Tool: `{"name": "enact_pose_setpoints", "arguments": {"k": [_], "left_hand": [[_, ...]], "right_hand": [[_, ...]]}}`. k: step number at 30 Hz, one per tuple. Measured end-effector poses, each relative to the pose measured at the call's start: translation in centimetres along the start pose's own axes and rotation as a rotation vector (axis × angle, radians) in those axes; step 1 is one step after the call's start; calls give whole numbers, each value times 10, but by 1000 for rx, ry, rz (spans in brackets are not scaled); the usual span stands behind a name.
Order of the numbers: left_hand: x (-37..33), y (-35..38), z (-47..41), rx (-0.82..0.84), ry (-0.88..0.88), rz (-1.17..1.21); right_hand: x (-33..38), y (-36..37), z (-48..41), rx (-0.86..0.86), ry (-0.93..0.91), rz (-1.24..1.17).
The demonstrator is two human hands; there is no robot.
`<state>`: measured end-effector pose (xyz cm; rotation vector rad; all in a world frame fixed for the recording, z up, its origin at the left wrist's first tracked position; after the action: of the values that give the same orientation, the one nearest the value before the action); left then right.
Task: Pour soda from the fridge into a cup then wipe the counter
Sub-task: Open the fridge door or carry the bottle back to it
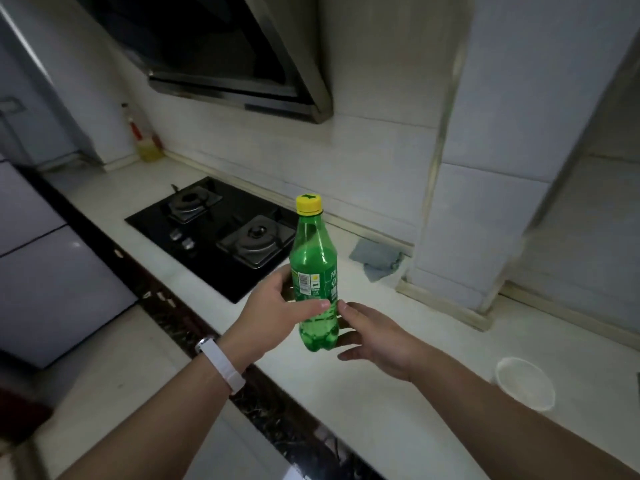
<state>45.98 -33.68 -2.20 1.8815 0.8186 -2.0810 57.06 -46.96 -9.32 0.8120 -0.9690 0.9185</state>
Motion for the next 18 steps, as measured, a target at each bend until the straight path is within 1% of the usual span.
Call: {"name": "enact_pose_setpoints", "arguments": {"k": [4,12,18], "left_hand": [[17,-78,7,-97,4,17],[63,-245,26,-294,-23,49],[84,-344,57,-413,-31,57]], "right_hand": [[11,63,-55,62,48,-64],[41,209,-159,221,94,-79],[50,309,-212,336,117,-51]]}}
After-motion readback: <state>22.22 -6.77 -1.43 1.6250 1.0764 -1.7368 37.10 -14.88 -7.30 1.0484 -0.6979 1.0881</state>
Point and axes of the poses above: each hand's wrist, its own z-axis away from the middle knuckle, its own y-axis out of the palm, x = y × z, the point moved 3 cm from there along -z, towards the middle knuckle, and after that the axes turned 2 degrees about x, right-handed, at the moved point
